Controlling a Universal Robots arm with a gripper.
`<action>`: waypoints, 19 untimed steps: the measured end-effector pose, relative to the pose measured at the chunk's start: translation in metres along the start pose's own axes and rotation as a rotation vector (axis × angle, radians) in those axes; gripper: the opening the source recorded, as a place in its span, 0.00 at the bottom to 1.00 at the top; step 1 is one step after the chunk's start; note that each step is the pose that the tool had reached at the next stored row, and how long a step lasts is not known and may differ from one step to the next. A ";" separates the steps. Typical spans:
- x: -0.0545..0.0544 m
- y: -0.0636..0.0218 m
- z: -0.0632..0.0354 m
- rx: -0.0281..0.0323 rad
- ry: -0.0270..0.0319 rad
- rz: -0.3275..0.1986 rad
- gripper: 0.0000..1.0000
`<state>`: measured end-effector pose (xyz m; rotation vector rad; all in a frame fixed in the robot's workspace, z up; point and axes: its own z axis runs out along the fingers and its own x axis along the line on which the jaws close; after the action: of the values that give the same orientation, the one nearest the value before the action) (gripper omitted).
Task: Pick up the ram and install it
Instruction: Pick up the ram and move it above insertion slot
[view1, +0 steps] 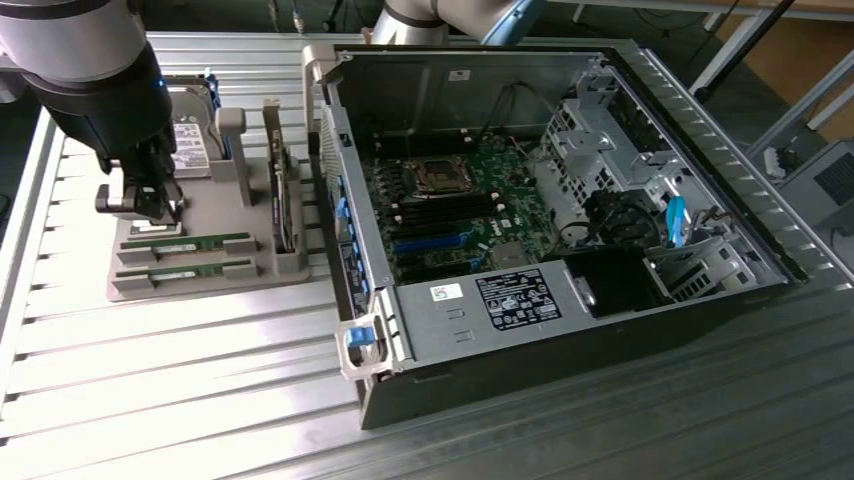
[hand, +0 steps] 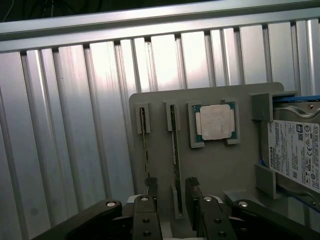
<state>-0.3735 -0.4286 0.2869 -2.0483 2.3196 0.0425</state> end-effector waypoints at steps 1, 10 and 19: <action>0.000 0.0002 0.0005 0.0000 -0.0001 0.000 0.35; 0.001 0.0028 0.0057 0.0000 -0.0001 0.000 0.35; 0.002 0.0050 0.0122 -0.0001 0.0000 0.000 0.35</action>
<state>-0.3785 -0.4294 0.2745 -2.0483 2.3196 0.0427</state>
